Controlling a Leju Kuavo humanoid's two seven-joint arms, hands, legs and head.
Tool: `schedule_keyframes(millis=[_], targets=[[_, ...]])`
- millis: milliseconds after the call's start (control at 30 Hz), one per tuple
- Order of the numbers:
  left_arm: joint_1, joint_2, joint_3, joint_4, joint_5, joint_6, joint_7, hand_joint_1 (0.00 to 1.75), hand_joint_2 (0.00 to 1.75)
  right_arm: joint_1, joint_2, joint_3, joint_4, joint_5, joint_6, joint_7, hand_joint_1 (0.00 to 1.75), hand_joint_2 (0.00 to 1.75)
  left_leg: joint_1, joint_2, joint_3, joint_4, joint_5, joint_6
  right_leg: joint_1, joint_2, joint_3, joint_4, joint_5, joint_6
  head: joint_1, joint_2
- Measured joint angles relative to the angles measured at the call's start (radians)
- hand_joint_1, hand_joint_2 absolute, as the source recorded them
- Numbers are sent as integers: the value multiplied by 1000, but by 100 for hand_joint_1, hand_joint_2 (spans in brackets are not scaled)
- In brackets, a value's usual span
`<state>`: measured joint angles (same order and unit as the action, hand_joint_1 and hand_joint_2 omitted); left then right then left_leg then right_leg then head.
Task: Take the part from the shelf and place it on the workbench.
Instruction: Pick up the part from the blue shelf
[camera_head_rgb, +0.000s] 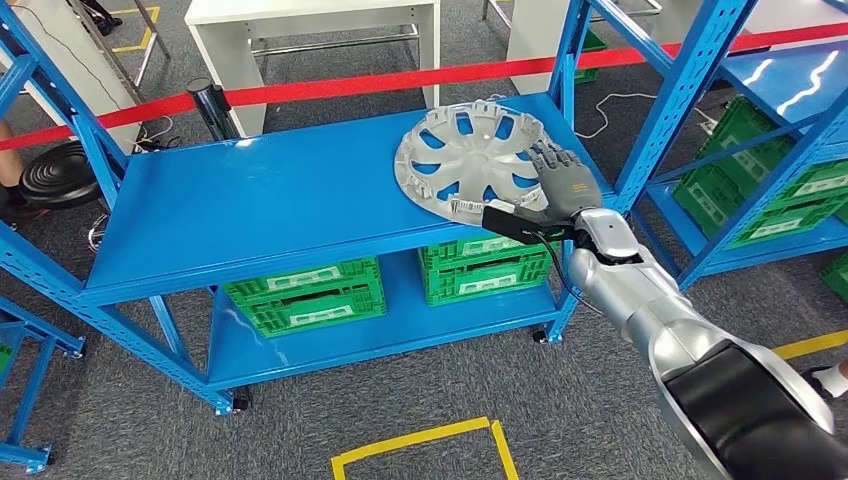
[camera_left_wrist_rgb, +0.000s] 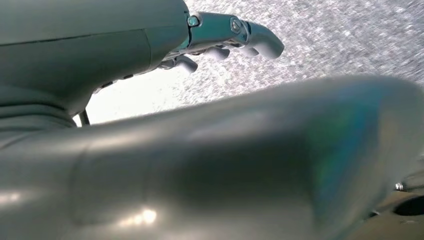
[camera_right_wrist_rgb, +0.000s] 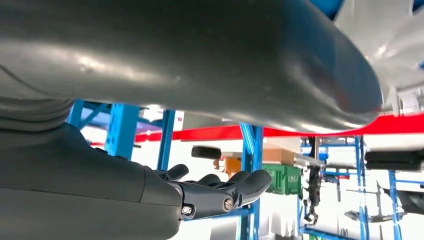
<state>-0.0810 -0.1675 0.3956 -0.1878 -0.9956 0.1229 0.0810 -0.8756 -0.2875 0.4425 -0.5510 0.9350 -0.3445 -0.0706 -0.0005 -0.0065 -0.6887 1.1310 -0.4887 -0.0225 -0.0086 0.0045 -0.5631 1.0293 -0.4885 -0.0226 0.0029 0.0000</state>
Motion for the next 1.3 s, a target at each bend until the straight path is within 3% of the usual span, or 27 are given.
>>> schedule_keyframes(millis=[67, 100, 233, 333, 500, 600, 667, 733, 800, 833, 867, 900, 1000, 1067, 1133, 1200, 1300], targets=[[-1, 0, 0, 0, 0, -6, -2, 0, 0, 0, 3, 0, 0, 0, 0, 0, 0, 0, -4, 1, 22, -90, 74, 9, 2, 1, 12, 1, -14, 9, 0, 0], [-1, 0, 0, 1, 0, -12, -2, 0, 0, -1, 4, 0, 1, 1, 1, 1, 0, 0, -5, 1, 26, -104, 84, 13, 3, 2, 13, 2, -19, 13, 0, 0], [-4, 4, 0, 0, 1, -29, -4, 0, 0, -2, 7, 0, 1, 4, 1, 2, 0, 0, -5, -5, 31, -105, 93, 13, 7, 0, 16, -2, -24, 2, 1, 0], [-4, 6, 0, 0, 1, -33, -4, 0, 0, -3, 7, 0, 1, 4, 1, 3, 0, 0, -5, -10, 31, -105, 89, 19, 8, -3, 23, -12, -25, 3, 1, 0], [-4, 9, 0, 0, 1, -38, -7, 0, 0, -4, 8, 0, 1, 2, 3, 0, 0, 0, -6, -10, 31, -104, 87, 26, 7, -4, 26, -20, -24, 22, 1, 0], [-4, 11, 0, 0, 1, -39, -8, 0, 0, -4, 8, 0, 1, -1, 5, -6, 0, 0, -12, -10, 30, -103, 81, 39, 1, -5, 30, -29, -22, 42, 0, 0], [-4, 12, 0, -1, 0, -40, -9, 0, 0, -5, 8, 0, 0, -3, 4, -9, 0, 0, -7, -7, 44, -119, 85, 49, 3, -5, 33, -29, -26, 51, 0, 0], [-4, 13, 0, -1, -1, -41, -11, 0, 0, -7, 7, -2, 0, -7, 0, -12, 0, 0, 1, -4, 59, -140, 94, 56, 3, -4, 7, 32, -61, 53, 2, 0], [-6, 13, 0, -1, -5, -42, -12, 0, 0, -2, 6, -3, 1, -11, -3, -14, 0, 0, 3, -2, 63, -145, 95, 57, -2, -3, -62, 164, -121, 57, 3, 0], [-5, 13, 0, -1, -6, -42, -13, 0, 0, 3, 5, -3, 1, -13, -4, -14, 0, 0, 3, -2, 62, -143, 94, 56, -5, -3, -95, 222, -140, 59, 3, 0], [-4, 14, 0, -1, -8, -43, -13, 0, 0, 9, 5, -4, 2, -14, -4, -14, 0, 0, 4, -2, 62, -141, 92, 53, -9, -3, -115, 250, -141, 62, 3, 0], [-3, 14, 0, -1, -8, -43, -13, 0, 0, 13, 5, -4, 2, -15, -4, -15, 0, 0, 6, -2, 62, -137, 89, 49, -13, -3, -113, 237, -120, 65, 3, 0], [-3, 14, 0, -1, -10, -43, -15, 0, 0, 18, 2, -8, 2, -18, -6, -16, 0, 0, 12, -3, 56, -110, 75, 26, -22, -4, -34, 57, -25, 73, 3, 0], [-3, 16, 0, -1, -11, -43, -17, 0, 0, 21, -1, -12, 2, -22, -9, -16, 0, 0, 12, -4, 52, -97, 67, 9, -19, -1, -12, 7, -10, 62, 3, 0], [-2, 16, 0, -1, -12, -42, -18, 0, 0, 26, -3, -16, 2, -25, -12, -16, 0, 0, 12, -5, 54, -102, 71, -5, -14, 1, -15, 12, -8, 43, 3, 0], [-2, 17, 0, -1, -12, -42, -20, 0, 0, 30, -4, -20, 2, -27, -14, -17, 0, 0, 13, -5, 58, -112, 78, -5, -15, 2, -14, 8, -2, 37, 3, 0], [-2, 18, 0, -1, -12, -43, -27, 0, 0, 39, -5, -22, 2, -33, -11, -21, 0, 0, 11, -6, 61, -119, 83, 15, -16, 3, -13, 4, 1, 36, 2, 0]])
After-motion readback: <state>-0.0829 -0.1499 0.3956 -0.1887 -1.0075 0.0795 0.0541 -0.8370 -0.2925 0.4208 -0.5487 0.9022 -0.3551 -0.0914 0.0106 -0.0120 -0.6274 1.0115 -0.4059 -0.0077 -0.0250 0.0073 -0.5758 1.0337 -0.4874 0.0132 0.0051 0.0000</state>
